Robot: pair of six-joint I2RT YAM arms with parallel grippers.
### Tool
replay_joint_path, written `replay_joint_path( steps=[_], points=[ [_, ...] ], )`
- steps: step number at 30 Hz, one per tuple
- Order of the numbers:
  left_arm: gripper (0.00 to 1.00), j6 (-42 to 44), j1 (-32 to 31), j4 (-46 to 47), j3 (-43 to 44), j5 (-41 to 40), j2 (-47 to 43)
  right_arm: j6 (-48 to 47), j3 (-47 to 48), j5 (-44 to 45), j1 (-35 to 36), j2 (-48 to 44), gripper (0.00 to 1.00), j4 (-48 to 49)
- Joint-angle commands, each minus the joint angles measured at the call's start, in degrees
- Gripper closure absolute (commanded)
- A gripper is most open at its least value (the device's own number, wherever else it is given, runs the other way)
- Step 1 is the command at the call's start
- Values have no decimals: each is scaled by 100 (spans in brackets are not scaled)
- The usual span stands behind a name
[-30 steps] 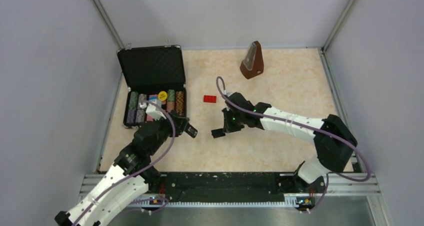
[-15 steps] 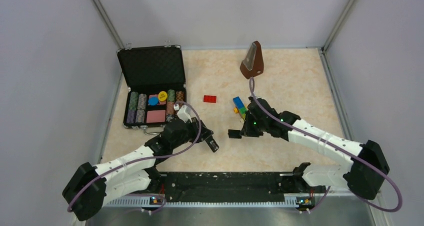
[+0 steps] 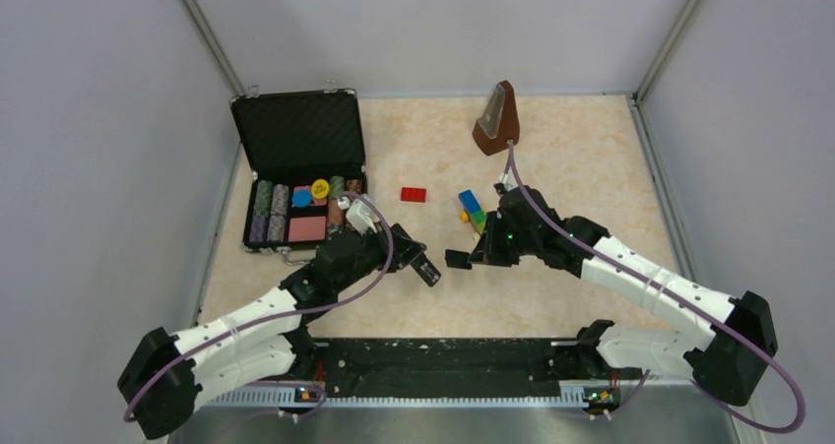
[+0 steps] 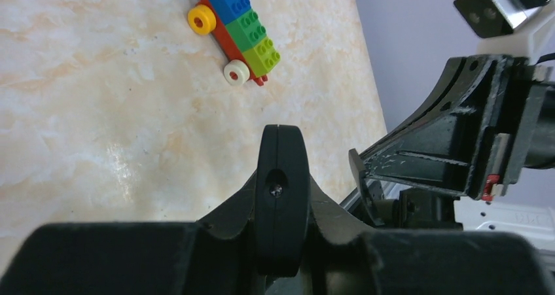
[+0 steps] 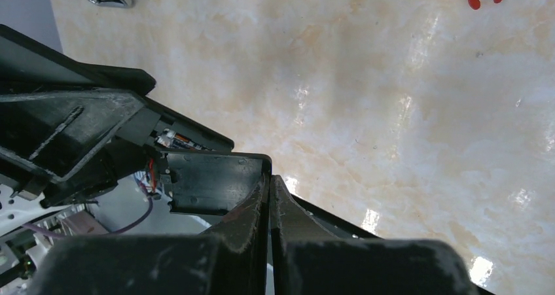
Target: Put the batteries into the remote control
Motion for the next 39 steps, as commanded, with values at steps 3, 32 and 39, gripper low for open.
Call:
replay_joint_path(
  steps=[3,32,39],
  points=[
    [100,-54,-11,-937,401,-907,-743,258,-96,-143,-63,351,100,202],
    [100,193,562,-2039,347,-1780,-1391,-1744,-364,1131,263,844,57,430],
    [100,382,1678,-2360,827,-1123,-1405,-3924,489,1214,1273,2062,59,-83]
  ],
)
